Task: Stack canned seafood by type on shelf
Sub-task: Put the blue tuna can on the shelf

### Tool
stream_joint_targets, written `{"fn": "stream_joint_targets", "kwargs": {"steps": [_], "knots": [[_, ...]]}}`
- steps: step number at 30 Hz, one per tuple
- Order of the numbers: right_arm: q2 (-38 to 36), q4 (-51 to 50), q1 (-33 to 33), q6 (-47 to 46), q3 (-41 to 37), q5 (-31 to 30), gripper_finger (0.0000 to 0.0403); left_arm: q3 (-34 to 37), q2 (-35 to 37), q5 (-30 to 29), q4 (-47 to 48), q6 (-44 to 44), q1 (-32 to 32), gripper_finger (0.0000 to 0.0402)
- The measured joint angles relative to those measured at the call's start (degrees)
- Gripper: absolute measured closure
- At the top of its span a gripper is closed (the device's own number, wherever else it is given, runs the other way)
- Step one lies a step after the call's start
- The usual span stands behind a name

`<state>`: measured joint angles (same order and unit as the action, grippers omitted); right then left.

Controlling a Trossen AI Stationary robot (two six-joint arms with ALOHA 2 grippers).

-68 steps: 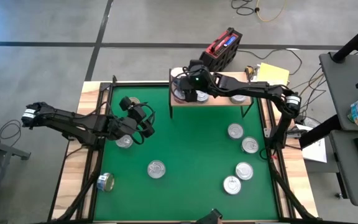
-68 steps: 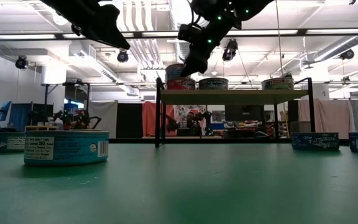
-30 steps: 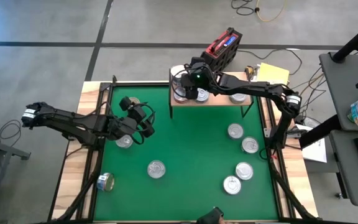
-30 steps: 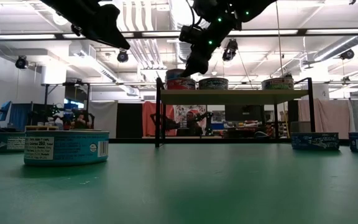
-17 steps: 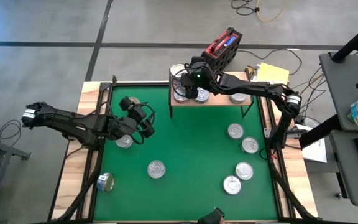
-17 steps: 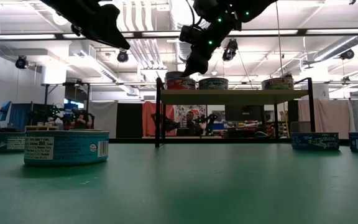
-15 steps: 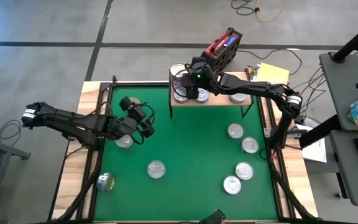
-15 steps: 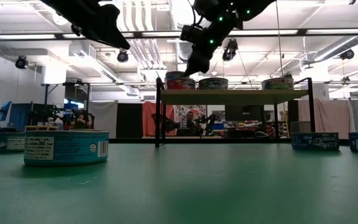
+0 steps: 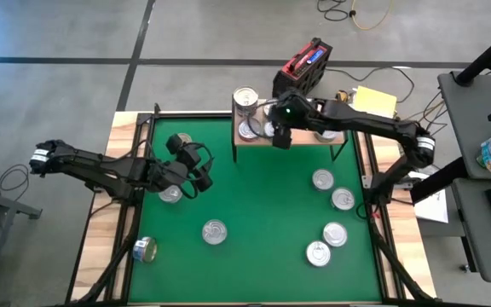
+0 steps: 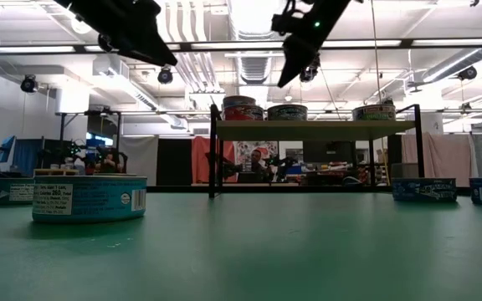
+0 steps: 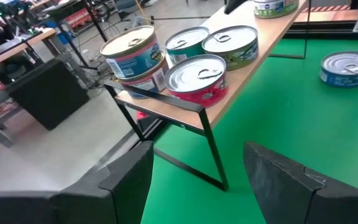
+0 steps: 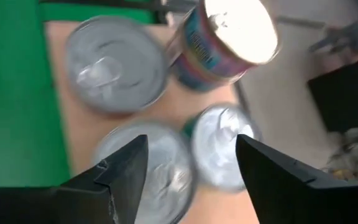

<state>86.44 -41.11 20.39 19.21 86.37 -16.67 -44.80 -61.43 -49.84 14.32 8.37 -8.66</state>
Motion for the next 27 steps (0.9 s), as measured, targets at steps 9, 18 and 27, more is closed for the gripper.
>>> {"fn": "stream_joint_targets", "kwargs": {"steps": [9,18,27], "knots": [[-8.39,-0.02,-6.78,-8.15,-8.48,0.18,0.0205,0.00,-0.18,-0.05,-0.42,2.84,-3.15,0.0169],[-18.31,10.68,-14.23,-15.77,-22.35,0.16,0.0220,-0.04,-4.34,-0.05,-4.45,3.94,-6.53,0.0169],[-22.80,30.21,-23.27,-25.65,-37.48,0.16,0.0232,-0.46,-10.26,-0.07,-7.91,6.38,-8.60,0.0169]]}}
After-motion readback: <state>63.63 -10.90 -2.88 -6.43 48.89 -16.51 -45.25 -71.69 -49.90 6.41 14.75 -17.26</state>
